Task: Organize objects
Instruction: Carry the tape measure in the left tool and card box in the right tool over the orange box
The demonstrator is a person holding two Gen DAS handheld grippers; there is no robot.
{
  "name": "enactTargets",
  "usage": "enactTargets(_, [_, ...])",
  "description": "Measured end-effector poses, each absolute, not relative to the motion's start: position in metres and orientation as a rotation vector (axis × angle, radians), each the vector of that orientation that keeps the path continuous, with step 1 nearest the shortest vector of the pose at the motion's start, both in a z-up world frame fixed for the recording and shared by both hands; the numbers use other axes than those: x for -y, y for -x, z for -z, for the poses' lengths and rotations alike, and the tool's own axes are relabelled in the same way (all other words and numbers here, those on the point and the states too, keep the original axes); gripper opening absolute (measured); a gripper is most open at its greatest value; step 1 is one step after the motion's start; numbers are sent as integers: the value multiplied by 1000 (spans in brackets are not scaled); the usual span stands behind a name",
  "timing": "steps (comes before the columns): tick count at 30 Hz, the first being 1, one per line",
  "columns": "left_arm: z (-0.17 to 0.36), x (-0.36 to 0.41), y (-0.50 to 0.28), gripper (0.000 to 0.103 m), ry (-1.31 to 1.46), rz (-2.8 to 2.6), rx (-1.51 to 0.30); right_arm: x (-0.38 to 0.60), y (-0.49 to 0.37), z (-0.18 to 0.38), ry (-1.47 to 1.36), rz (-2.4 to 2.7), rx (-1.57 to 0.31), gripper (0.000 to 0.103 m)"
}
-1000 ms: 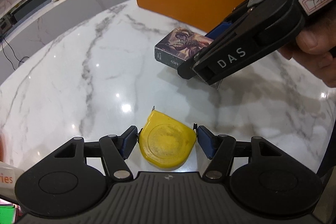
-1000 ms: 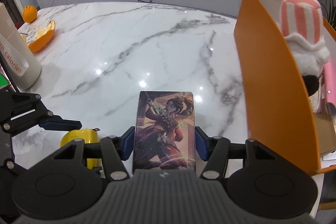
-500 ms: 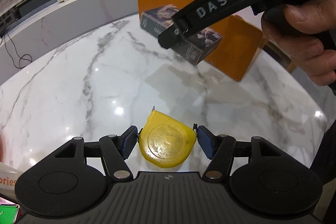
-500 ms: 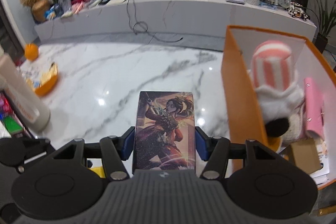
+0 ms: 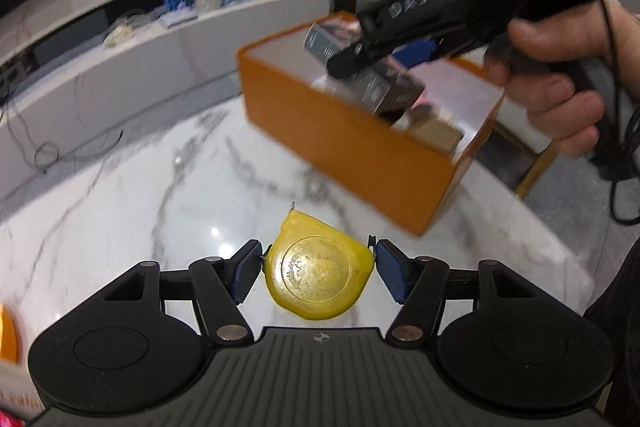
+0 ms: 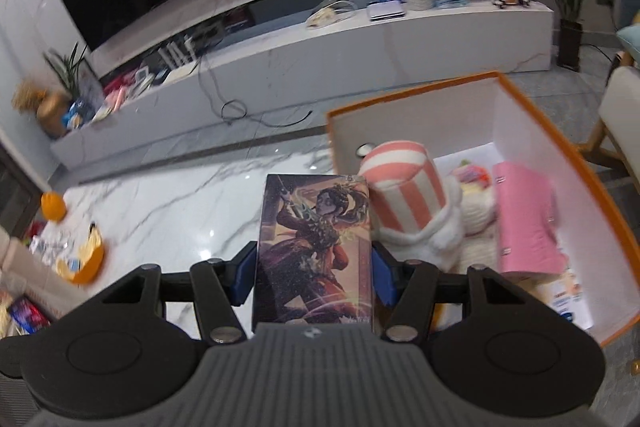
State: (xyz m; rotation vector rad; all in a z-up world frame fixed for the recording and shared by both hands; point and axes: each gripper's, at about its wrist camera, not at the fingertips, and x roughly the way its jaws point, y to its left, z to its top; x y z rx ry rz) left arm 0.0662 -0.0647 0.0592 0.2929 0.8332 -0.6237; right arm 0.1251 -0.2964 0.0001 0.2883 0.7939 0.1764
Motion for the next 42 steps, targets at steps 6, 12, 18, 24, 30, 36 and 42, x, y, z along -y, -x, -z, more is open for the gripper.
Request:
enactTargets(6, [-71,106,-82,73,-328,670,-788,332,-133,-3,-332,-72,-766,60])
enactTargets(12, [-69,146,-109,73,-342,703,-773,371,-143,4,-372,53,-777,60])
enactTargets(18, [-67,181,-133,73,-395,708,-767,391,-144,6,-356,108,-789,60])
enactTargets(24, [-59,203,-169,73,-452,647,-803,395,-145,10,-325,100,-818,60])
enactTargets(30, [-45,217,-196,73,-475,607,-867,395,-144,20,-279,91,-876,60])
enactTargets(36, [-36,219,-214,73,-471,546,-883,396,-143,29,-244,83,-932,60])
enactTargets(42, [-33,221,-231,73,-476,502,-886,392,-144,34,-188,81,-951,60])
